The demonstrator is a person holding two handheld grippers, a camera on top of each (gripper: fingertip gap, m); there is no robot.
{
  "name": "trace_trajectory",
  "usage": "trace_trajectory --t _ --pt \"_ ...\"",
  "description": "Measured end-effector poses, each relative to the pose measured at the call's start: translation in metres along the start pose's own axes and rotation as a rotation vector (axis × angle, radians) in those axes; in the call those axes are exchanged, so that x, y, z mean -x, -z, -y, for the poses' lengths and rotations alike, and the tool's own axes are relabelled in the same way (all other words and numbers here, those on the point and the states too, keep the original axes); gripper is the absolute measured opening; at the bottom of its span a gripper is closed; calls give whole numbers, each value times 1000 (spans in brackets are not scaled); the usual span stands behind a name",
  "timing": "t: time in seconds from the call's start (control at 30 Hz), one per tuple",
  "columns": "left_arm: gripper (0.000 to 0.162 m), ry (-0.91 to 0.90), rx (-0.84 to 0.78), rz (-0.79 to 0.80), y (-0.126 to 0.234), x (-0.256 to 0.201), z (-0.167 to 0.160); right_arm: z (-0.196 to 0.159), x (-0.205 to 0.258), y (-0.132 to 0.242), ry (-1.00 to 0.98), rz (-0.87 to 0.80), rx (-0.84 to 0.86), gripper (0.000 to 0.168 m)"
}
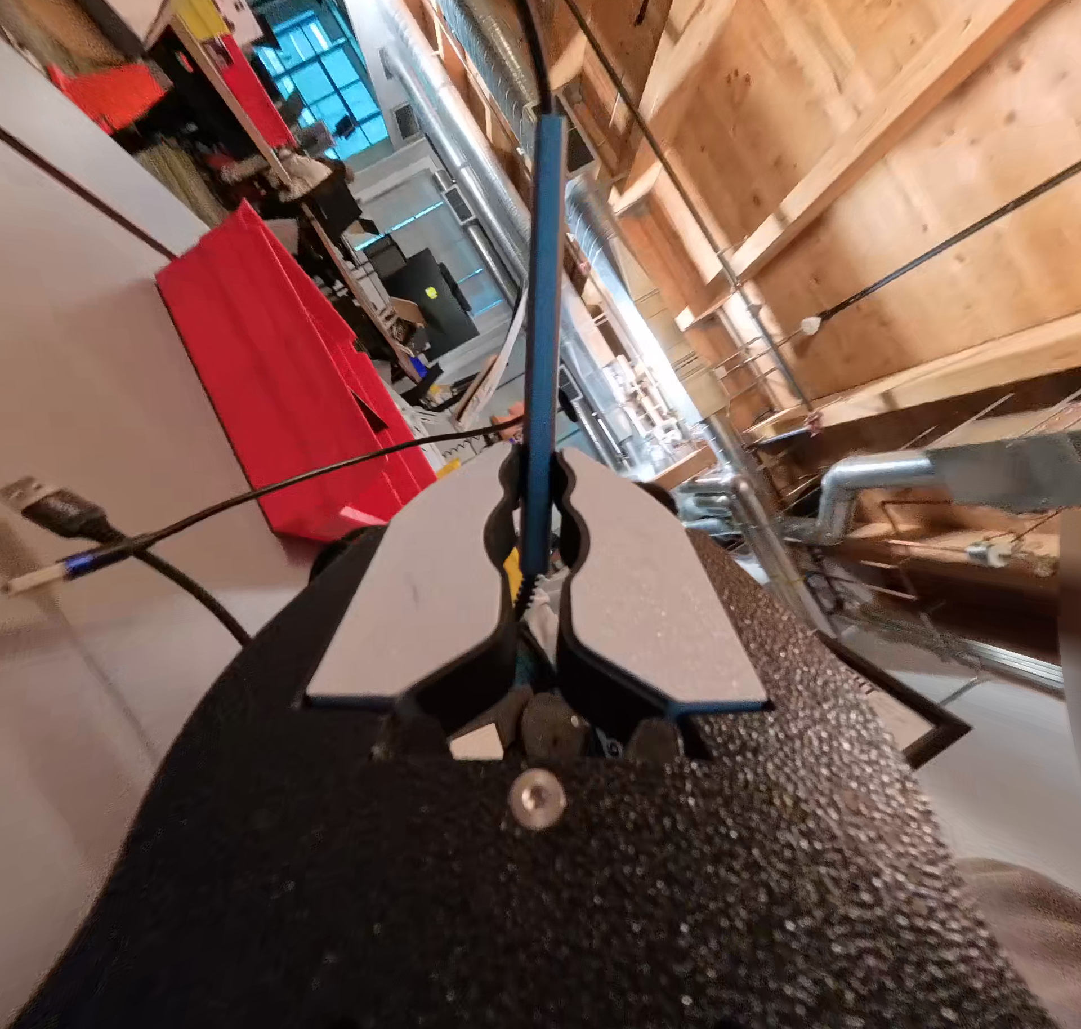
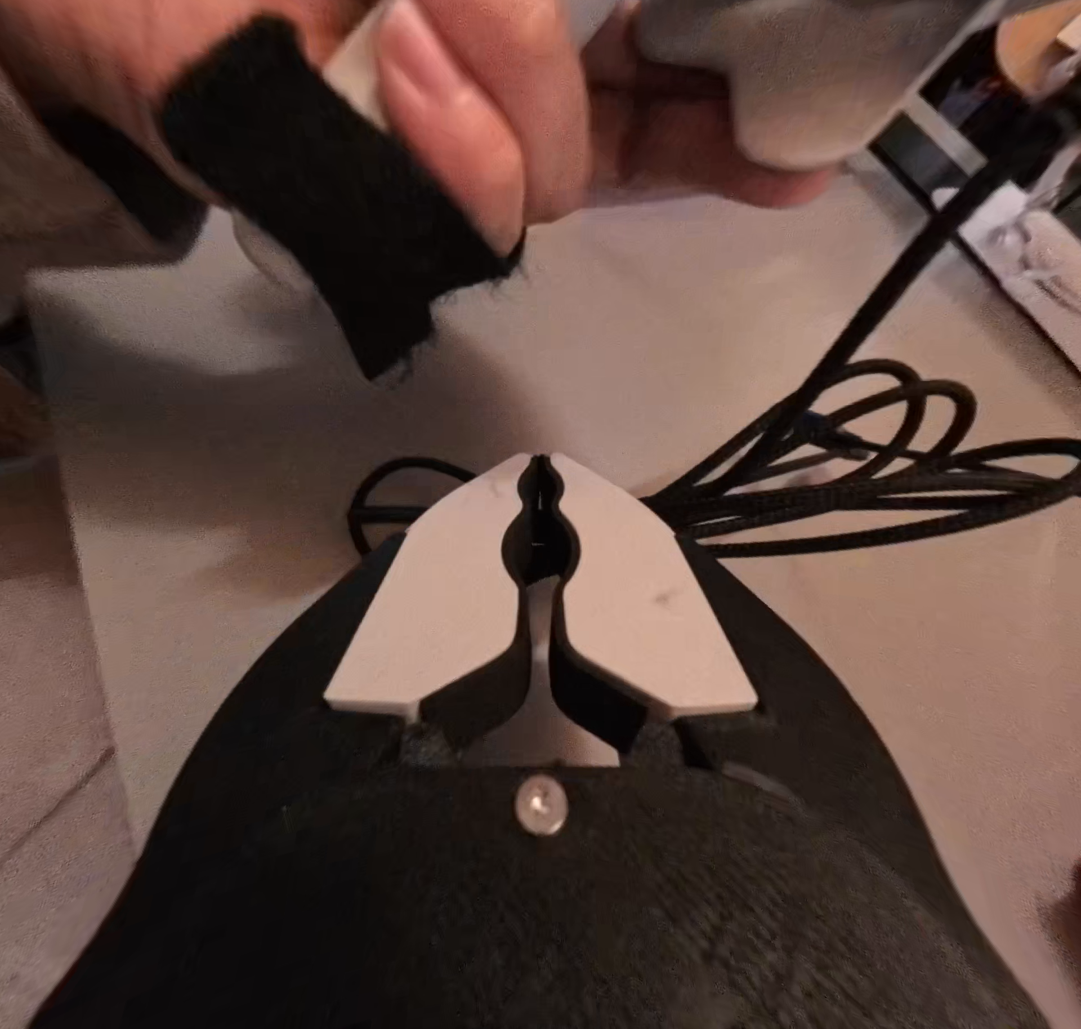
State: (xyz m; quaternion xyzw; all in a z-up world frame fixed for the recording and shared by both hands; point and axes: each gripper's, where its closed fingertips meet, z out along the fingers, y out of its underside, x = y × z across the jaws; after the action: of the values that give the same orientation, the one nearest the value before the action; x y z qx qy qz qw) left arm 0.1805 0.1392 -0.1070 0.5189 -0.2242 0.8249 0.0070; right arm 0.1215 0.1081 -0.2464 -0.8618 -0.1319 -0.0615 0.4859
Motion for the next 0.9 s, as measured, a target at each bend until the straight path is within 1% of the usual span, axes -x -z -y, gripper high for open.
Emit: trace_trajectory --t 0.03,0.07,0.13,0.17,0.2,0.23,0.27,0.33,0.37,0.4,0.47,0.5,0.53,0.6,0.67,0.73,0.8,0.9 --pt "10 -38 3 13 0 -2 2 4 -2 3 -56 14 -38 0" --pt "10 -45 2 11 2 -4 5 5 -4 5 -75 20 -57 0" --pt "9 -66 5 45 6 1 7 4 3 12 -81 119 -47 0" --pt "9 -70 12 54 7 5 7 9 7 20 -68 164 -72 0" --pt "9 -64 29 64 8 9 5 16 6 29 -65 169 -117 0" --pt "9 -55 49 76 8 14 2 27 2 40 -76 166 -181 0" --pt "9 -46 67 77 8 18 -1 40 -6 53 -111 161 -257 4" --pt "9 -25 101 73 5 24 -9 58 -43 76 -288 51 -378 11" --pt "9 -23 125 76 4 26 -14 61 -56 81 -367 37 -407 14" --pt "9 -18 152 73 2 28 -19 60 -63 79 -431 49 -407 17" --pt "9 5 201 67 -2 31 -30 43 -73 60 -580 78 -309 24" --pt "9 9 218 65 -3 31 -34 39 -73 53 -649 115 -293 31" --pt "9 13 222 68 -4 33 -36 39 -73 47 -726 158 -313 32" --pt "9 28 214 78 -2 37 -35 43 -72 43 -845 251 -380 21" --pt "9 39 206 87 1 41 -33 51 -73 42 -903 291 -458 12" --pt "9 44 203 91 2 42 -32 50 -72 39 -917 308 -456 10" --pt "9 44 205 96 3 43 -32 49 -72 38 -915 314 -453 10" --pt "9 66 213 101 2 47 -35 48 -74 35 -970 322 -451 13"
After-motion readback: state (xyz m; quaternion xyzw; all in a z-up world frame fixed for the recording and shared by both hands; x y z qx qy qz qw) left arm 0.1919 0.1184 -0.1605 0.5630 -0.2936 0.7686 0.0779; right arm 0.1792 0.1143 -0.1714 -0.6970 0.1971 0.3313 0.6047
